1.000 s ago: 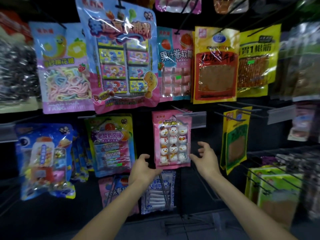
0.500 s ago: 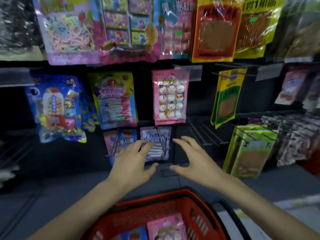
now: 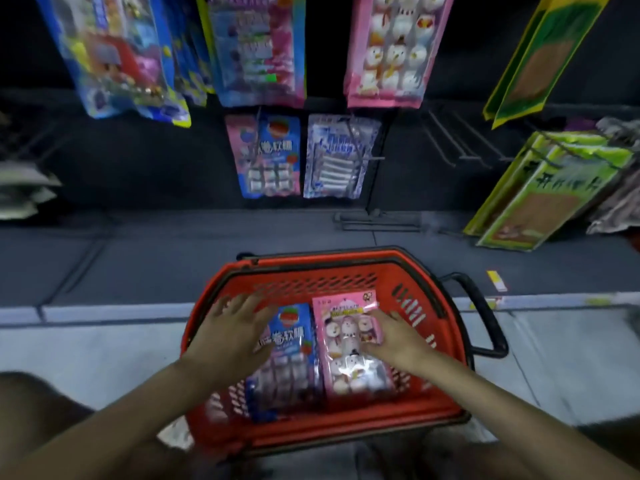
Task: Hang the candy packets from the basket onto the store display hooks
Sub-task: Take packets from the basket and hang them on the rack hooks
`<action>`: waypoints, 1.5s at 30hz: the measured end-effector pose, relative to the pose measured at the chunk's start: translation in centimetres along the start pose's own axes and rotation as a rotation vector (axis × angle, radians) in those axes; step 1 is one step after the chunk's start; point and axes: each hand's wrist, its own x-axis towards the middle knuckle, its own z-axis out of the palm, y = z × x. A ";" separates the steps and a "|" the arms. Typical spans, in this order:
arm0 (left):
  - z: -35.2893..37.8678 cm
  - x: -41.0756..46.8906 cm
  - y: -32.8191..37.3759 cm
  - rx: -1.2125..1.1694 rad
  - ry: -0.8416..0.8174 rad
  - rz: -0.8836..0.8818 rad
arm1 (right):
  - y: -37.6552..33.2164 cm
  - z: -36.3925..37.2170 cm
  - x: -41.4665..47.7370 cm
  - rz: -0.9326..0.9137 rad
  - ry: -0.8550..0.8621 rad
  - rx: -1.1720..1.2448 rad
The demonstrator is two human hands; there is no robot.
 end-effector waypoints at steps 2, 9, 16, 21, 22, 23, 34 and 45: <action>1.4 -0.4 -1.0 0.013 -0.020 -0.034 | 0.6 1.4 2.2 0.103 -0.012 0.035; 5.1 -1.3 -3.5 0.103 -0.028 -0.082 | 0.5 4.7 6.5 0.373 0.010 0.231; 6.1 -1.3 -3.7 0.094 0.006 -0.104 | -1.0 6.8 6.7 0.469 0.141 0.144; 6.2 -1.1 -3.7 0.098 -0.044 -0.147 | -0.7 6.1 7.3 0.450 0.105 0.313; 6.1 -1.0 -3.6 0.101 -0.044 -0.156 | -0.4 6.0 7.4 0.438 0.098 0.376; 6.0 -1.0 -3.6 0.100 -0.042 -0.162 | -0.3 5.9 7.4 0.427 0.093 0.441; 5.7 -0.8 -3.2 0.076 0.026 -0.188 | -1.6 -2.6 2.6 -0.022 0.198 0.419; 1.2 2.2 1.3 -0.831 0.063 -0.465 | -5.3 -6.8 -2.8 -0.143 0.027 0.879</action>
